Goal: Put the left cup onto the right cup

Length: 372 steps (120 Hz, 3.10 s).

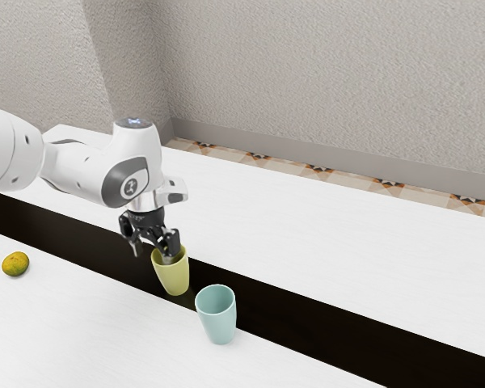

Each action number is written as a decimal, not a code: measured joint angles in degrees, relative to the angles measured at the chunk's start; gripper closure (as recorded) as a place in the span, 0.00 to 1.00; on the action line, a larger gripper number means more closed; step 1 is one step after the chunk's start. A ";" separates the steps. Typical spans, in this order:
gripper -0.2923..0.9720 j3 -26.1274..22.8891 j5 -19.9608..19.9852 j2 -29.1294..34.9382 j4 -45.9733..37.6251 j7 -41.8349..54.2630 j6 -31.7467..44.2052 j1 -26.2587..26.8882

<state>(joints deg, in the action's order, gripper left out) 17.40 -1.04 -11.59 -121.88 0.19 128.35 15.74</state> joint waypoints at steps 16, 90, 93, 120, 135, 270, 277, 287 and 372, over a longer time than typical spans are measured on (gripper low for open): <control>0.61 0.00 0.01 -0.08 0.09 -0.09 0.45 0.06; 0.84 0.00 -0.91 3.64 0.37 -1.42 0.29 1.23; 0.84 0.00 -1.00 4.28 0.38 -1.48 0.12 1.46; 0.85 0.08 -1.49 10.40 0.30 -2.00 -1.92 3.56; 0.85 0.09 -1.59 13.22 0.23 -2.28 -3.38 4.96; 0.85 -0.53 -1.37 17.23 -1.90 -7.36 -11.63 16.61; 0.85 -0.54 -1.28 16.64 -2.01 -7.58 -11.61 16.55; 0.85 -0.62 -1.15 15.75 -1.99 -7.86 -11.27 16.48; 0.40 -2.07 -0.72 14.15 -1.83 -9.58 -9.59 15.66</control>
<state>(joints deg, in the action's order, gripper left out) 15.33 -1.76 2.56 -123.71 -9.40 118.76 31.40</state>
